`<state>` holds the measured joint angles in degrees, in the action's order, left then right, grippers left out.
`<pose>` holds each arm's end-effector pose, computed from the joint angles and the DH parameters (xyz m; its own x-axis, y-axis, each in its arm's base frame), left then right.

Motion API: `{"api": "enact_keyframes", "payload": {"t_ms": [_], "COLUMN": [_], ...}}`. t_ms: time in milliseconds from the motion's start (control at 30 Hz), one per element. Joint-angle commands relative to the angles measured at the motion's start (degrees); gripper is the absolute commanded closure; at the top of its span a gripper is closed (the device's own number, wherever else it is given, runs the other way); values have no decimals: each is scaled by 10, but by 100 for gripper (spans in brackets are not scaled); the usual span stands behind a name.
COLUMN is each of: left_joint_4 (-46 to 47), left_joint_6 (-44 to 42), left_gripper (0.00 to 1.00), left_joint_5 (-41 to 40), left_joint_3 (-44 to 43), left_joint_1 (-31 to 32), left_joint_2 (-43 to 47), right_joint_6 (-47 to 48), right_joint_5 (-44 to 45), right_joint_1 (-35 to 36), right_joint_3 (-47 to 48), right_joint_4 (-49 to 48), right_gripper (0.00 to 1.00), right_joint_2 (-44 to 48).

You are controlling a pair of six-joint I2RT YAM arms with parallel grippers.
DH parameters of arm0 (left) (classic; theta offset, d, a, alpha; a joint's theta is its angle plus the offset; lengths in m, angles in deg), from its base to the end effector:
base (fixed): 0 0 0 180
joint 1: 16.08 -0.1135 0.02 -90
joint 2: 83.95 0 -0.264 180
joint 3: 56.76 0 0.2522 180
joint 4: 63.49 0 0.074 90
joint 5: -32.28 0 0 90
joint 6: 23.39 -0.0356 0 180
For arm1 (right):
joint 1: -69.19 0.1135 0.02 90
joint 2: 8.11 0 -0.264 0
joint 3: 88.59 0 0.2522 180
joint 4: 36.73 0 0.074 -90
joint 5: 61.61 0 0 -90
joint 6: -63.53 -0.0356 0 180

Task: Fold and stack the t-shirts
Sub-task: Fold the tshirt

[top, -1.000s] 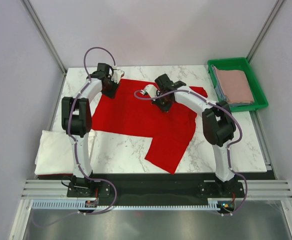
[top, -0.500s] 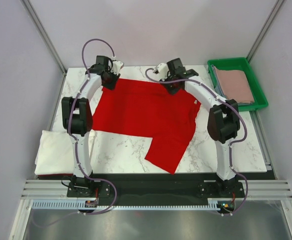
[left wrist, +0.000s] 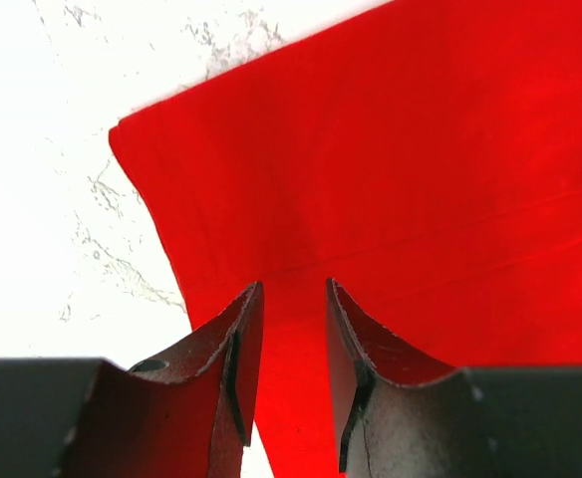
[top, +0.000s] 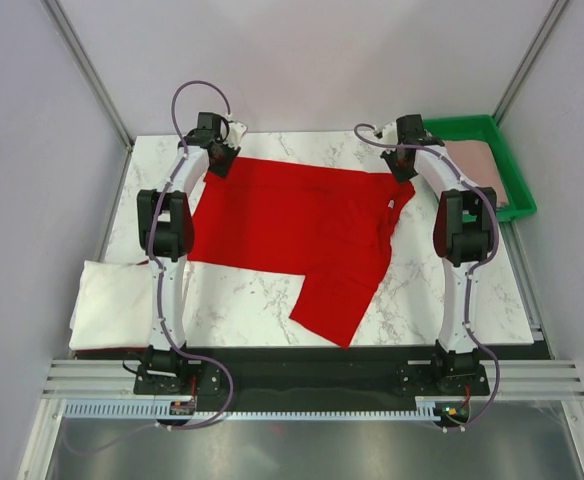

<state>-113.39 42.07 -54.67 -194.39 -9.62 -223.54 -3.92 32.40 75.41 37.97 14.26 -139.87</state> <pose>0.5371 -0.0627 0.1899 -0.6507 0.4911 -0.5792 0.4565 0.8625 0.2184 0.5052 0.0526 0.1966 -0.7362 -0.4651 -0.4916 -0.3809 0.8852 -0.2671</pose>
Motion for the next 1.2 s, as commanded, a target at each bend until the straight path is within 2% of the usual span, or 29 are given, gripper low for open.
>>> {"api": "enact_keyframes", "payload": {"t_ms": [0,200,367,633,800,1167], "left_joint_4": [-1,-2,-2,-2,-2,-2], "left_joint_6": [-17,-17,-17,-10,-9,-17], "left_gripper": [61,62,62,63,63,64], "left_joint_5": [-16,-18,-12,-8,-7,-9], "left_joint_3": [-31,-16,-3,20,32,37], "left_joint_1": [-3,-4,-4,-4,-4,-4], "left_joint_2": [-2,6,11,21,32,32], "right_joint_6": [6,1,2,5,19,38], "right_joint_5": [2,-54,-92,-96,-70,-18], "right_joint_1": [-9,-11,-5,1,2,-15], "right_joint_3": [0,-105,-172,-144,-129,-161], "right_joint_4": [-8,6,20,23,29,26], "right_gripper": [76,77,78,77,78,79], "right_joint_2": [24,110,134,90,59,72]}}
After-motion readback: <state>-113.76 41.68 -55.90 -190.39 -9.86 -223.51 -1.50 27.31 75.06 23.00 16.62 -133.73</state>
